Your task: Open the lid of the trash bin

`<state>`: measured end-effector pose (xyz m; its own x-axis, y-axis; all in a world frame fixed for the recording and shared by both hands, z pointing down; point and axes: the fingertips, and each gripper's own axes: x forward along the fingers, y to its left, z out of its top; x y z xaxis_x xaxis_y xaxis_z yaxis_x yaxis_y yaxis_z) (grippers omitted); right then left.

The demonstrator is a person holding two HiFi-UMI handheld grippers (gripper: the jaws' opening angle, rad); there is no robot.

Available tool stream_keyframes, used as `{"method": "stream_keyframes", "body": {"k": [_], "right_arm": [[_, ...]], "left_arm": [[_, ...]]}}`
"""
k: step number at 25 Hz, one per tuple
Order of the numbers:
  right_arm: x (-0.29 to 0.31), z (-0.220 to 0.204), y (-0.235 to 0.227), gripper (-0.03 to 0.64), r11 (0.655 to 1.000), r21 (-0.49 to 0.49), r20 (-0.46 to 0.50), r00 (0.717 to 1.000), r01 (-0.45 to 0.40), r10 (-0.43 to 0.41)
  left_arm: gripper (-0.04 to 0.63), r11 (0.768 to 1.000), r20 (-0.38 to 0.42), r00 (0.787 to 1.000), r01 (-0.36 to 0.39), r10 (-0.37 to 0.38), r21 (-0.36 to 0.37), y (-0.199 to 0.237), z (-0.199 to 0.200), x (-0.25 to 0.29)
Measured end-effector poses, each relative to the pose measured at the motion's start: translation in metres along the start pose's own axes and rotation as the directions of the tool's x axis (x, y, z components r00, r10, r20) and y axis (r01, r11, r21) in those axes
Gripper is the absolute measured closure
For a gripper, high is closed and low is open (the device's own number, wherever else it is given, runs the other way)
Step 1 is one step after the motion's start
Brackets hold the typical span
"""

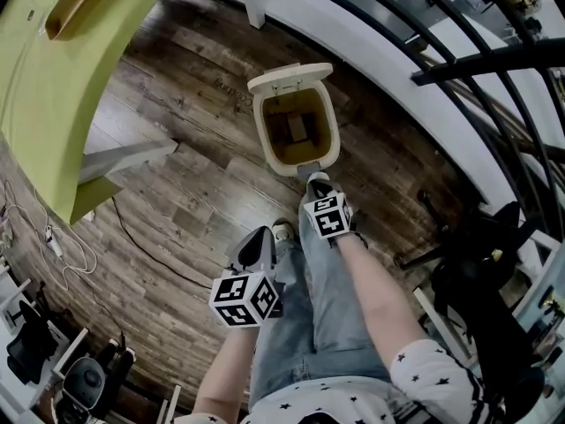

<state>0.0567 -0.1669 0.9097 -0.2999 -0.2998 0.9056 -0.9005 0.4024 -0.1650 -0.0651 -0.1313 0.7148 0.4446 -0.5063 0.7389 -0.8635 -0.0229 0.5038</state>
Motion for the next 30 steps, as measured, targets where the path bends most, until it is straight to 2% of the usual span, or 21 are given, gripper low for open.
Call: {"method": "stream_keyframes", "body": {"k": [11, 16, 30], "right_arm": [[-0.06, 0.013, 0.03, 0.623, 0.994, 0.109, 0.126, 0.992, -0.003, -0.011], [-0.092, 0.019, 0.045, 0.623, 0.993, 0.116, 0.183, 0.983, -0.009, -0.013], [-0.203, 0.015, 0.091, 0.623, 0.994, 0.112, 0.247, 0.969, -0.01, -0.018]], "left_arm": [[0.588, 0.998, 0.017, 0.999, 0.03, -0.031, 0.06, -0.014, 0.0, -0.041], [0.588, 0.996, 0.036, 0.999, 0.037, -0.04, 0.087, -0.019, 0.0, -0.064], [0.588, 0.984, 0.052, 0.993, 0.093, -0.102, 0.15, -0.052, 0.0, -0.127]]}}
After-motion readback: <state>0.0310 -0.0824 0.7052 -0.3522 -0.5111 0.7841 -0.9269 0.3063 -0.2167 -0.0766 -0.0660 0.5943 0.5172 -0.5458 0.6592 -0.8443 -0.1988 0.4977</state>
